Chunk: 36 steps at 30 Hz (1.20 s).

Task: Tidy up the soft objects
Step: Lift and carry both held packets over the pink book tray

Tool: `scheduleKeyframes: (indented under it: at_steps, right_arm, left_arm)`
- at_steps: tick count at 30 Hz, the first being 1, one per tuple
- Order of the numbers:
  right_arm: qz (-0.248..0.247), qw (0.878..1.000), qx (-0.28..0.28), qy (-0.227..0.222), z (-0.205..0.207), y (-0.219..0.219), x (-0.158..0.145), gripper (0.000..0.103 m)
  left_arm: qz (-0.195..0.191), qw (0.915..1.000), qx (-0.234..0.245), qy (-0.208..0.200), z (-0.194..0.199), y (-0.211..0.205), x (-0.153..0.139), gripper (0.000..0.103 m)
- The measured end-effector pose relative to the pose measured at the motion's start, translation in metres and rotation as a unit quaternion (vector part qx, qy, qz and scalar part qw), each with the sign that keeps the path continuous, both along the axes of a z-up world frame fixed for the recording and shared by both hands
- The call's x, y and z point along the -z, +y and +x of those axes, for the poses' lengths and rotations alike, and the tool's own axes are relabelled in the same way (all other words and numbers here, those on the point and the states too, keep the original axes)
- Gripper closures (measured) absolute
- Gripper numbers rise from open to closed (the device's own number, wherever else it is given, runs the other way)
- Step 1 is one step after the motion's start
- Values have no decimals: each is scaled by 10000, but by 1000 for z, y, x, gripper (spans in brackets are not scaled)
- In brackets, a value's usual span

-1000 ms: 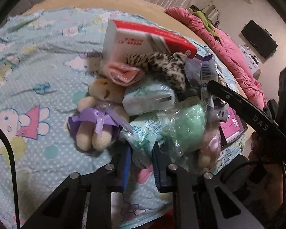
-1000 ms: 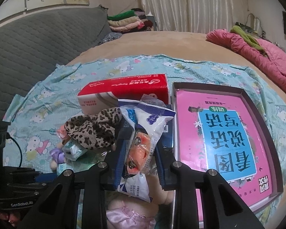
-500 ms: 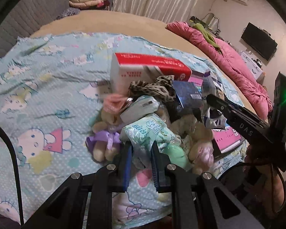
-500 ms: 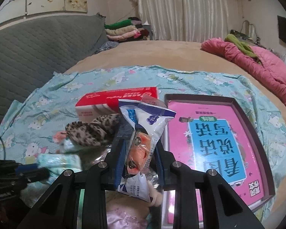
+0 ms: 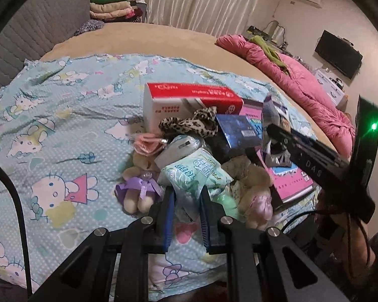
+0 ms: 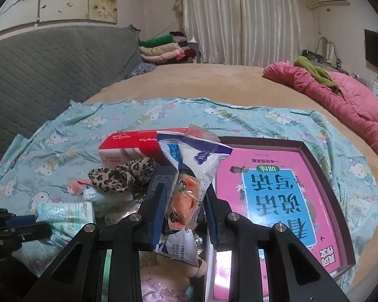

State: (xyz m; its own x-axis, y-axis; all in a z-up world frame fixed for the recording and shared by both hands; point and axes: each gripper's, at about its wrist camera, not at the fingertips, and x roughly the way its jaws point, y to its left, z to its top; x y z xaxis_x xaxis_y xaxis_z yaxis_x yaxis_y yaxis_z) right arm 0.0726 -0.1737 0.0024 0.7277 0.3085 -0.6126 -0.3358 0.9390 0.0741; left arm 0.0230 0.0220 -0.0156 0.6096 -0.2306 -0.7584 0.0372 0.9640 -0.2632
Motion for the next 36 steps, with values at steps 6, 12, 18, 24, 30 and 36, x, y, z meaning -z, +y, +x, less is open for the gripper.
scheduleKeyframes:
  at_steps: [6, 12, 18, 24, 30, 36]
  right_arm:
    - [128, 9999, 55, -22, 0, -8, -4, 73]
    - [224, 9996, 115, -109, -4, -19, -12, 73]
    - [283, 9989, 319, -215, -9, -40, -21, 73]
    - [452, 9959, 733, -286, -12, -76, -29, 73]
    - [510, 9906, 1230, -309, -11, -112, -31, 73]
    - [499, 9873, 1488, -241, -11, -136, -29, 73]
  left_arm:
    - [142, 9997, -40, -202, 4, -8, -18, 84]
    - [242, 9991, 43, -335, 8, -21, -34, 84]
    - [213, 9987, 164, -428, 13, -38, -45, 84]
    - [297, 9976, 392, -490, 18, -64, -54, 84]
    - [412, 9955, 704, -473, 26, -101, -57, 84]
    - [438, 9939, 932, -403, 43, -139, -53, 84]
